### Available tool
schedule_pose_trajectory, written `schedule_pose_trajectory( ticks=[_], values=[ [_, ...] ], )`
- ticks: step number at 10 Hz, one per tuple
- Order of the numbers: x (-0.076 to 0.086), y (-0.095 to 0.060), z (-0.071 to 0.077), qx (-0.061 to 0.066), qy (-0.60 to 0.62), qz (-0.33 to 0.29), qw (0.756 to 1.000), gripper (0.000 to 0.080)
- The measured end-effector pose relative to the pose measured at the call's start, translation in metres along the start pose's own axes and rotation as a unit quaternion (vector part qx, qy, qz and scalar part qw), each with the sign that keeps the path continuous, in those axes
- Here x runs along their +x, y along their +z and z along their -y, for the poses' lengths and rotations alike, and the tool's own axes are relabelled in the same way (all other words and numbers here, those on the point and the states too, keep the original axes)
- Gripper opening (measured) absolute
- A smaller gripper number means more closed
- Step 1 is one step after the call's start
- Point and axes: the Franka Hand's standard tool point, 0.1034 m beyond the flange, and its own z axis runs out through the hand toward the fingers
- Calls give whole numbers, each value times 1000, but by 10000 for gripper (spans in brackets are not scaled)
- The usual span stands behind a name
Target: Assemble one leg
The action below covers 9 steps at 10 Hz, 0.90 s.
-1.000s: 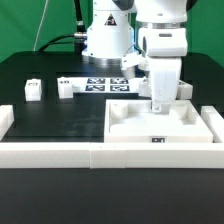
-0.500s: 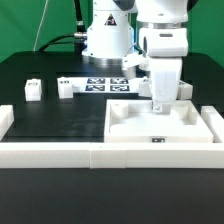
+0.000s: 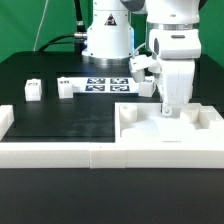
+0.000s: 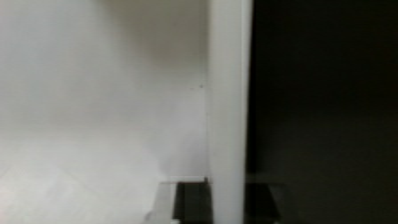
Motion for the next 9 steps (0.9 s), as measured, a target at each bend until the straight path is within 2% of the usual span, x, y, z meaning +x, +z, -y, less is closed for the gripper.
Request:
schedule_pose_trajectory(
  ticks=[2, 3, 4, 5, 6, 7, 8, 9],
  values=[
    [0, 0, 0, 0, 6, 0, 1000, 59],
    [0, 0, 0, 0, 6, 0, 1000, 114],
    [0, 0, 0, 0, 6, 0, 1000, 250],
    [0, 0, 0, 0, 6, 0, 1000, 250],
    [0, 0, 1, 0, 6, 0, 1000, 433],
    [0, 0, 1, 0, 6, 0, 1000, 571],
    [0, 0, 1, 0, 6, 0, 1000, 571],
    [0, 0, 1, 1, 6, 0, 1000, 632]
  ],
)
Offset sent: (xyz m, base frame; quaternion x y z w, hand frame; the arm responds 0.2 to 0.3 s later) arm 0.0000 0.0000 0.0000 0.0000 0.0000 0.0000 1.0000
